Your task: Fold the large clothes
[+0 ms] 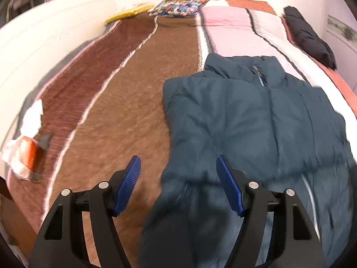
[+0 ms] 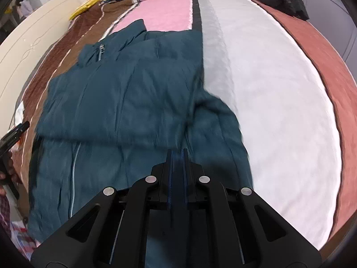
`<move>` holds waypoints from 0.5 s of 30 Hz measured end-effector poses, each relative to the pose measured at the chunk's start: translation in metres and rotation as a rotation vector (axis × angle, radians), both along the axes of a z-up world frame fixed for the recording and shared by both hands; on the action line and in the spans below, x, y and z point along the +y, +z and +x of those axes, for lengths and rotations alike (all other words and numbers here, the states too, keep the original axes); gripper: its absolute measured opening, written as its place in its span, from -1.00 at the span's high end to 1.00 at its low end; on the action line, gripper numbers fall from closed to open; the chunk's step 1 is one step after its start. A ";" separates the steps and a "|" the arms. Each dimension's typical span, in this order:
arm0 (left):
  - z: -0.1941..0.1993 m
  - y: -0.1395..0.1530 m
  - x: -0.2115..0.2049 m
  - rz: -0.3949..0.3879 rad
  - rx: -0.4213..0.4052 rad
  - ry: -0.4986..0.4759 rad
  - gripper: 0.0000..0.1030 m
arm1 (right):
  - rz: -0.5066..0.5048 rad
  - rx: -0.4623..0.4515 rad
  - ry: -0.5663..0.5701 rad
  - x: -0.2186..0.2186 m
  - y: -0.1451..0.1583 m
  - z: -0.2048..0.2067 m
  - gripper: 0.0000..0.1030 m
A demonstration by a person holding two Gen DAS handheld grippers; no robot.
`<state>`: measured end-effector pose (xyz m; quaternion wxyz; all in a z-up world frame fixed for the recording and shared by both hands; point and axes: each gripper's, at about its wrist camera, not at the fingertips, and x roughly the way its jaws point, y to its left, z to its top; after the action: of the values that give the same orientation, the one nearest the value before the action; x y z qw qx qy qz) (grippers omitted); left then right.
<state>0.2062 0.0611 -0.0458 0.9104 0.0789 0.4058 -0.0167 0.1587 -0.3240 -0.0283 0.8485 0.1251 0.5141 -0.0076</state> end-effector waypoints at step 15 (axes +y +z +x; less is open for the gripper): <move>-0.117 -0.017 0.011 -0.051 0.103 0.082 -0.35 | 0.008 -0.021 0.000 0.024 0.001 -0.123 0.74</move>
<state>0.0894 0.0724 -0.0632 0.8900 0.0380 0.4543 0.0062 0.0357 -0.3005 -0.0276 0.8534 0.1286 0.5052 -0.0041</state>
